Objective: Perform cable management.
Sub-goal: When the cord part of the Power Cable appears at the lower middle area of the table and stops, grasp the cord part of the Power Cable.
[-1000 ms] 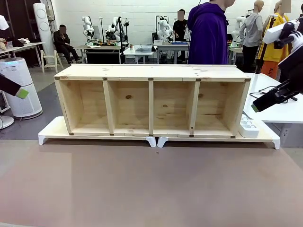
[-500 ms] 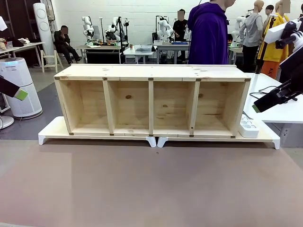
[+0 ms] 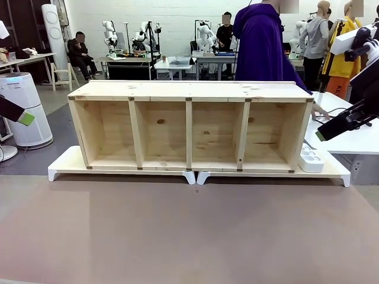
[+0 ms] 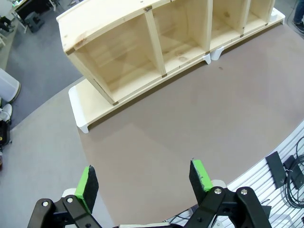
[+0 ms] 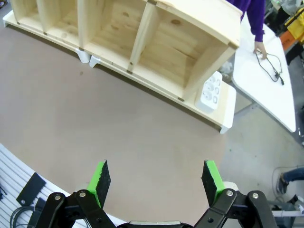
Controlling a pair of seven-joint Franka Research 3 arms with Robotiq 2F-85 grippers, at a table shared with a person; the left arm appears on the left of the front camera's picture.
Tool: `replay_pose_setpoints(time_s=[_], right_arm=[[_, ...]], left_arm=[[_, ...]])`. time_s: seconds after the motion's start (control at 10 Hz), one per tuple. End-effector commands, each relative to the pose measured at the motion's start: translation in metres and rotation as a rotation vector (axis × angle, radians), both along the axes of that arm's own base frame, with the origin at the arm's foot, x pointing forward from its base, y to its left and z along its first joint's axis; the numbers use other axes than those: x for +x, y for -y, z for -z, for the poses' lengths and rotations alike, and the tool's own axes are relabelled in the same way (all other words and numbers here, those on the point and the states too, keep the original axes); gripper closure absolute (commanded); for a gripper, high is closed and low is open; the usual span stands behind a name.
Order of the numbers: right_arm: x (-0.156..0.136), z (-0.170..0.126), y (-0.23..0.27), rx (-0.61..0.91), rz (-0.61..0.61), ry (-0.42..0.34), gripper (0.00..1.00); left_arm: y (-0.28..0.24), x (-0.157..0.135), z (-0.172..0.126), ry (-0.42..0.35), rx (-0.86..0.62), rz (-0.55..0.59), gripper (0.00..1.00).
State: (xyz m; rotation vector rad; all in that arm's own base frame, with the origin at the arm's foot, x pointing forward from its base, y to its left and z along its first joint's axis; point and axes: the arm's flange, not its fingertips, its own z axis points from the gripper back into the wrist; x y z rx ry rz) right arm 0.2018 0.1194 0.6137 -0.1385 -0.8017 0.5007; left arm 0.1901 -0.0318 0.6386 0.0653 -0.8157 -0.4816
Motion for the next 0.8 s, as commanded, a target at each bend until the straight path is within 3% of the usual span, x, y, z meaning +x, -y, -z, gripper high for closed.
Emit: replay_pose_setpoints(time_s=[0.0,0.7], right_arm=[[0.0029,0.0005,0.0002,0.002,-0.001,0.001,0.0],[0.0029,0.0005,0.0002,0.002,-0.001,0.001,0.0]], left_arm=[[-0.001,0.0015,-0.0006,0.005,-0.002,-0.013,0.0],[-0.001,0.0015,-0.0006,0.005,-0.002,-0.013,0.0]])
